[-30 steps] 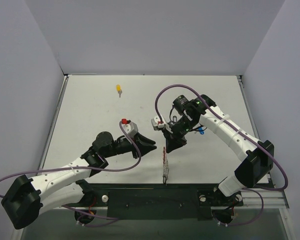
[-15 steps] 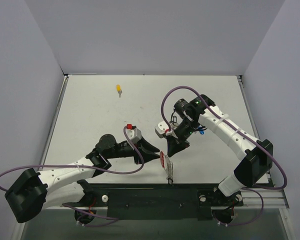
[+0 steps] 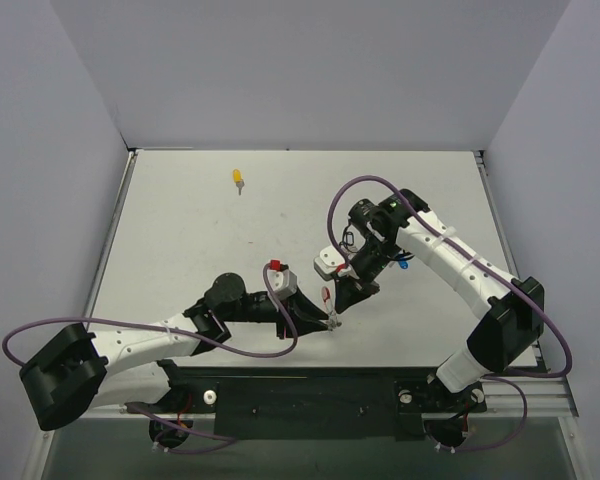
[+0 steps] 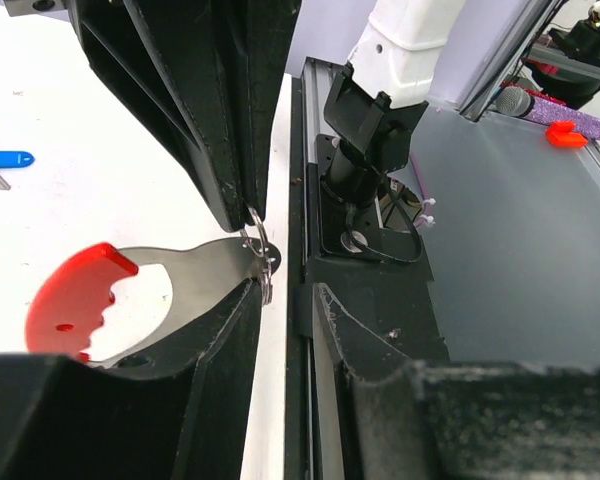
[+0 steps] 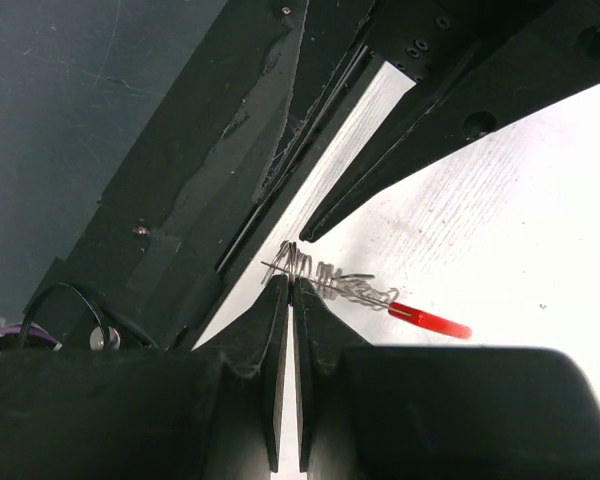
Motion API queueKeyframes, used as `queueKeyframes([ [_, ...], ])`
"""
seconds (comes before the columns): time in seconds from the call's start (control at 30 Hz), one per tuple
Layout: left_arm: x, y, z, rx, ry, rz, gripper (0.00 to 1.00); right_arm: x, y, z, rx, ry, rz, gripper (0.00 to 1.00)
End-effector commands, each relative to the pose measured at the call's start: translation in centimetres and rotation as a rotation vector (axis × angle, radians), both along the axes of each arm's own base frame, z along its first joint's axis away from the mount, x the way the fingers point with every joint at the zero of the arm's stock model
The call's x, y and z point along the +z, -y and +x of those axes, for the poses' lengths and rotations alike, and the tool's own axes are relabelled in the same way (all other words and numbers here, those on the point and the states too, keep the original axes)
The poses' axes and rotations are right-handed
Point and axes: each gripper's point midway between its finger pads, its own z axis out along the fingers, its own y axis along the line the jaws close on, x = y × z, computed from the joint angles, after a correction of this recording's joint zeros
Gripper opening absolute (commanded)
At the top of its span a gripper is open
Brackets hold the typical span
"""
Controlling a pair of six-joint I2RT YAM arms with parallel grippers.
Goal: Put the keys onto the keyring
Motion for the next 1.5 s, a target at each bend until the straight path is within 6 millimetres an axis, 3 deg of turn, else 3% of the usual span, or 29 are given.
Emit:
queueKeyframes([
  [0.0, 2.5, 0.9, 1.0, 0.033, 0.077, -0.049, 0.36, 0.6, 0.7, -2.1, 0.011, -0.116, -0.006, 0.0],
  [1.2, 4.2, 1.0, 1.7, 0.11, 0.015, -0.114, 0.29, 0.5, 0.7, -1.8, -0.02, -0.151, -0.029, 0.0],
  [1.47, 3.7, 1.2, 2.4, 0.158, -0.032, -0.107, 0.29, 0.7, 0.6, -1.5, -0.046, -0.161, -0.025, 0.0],
])
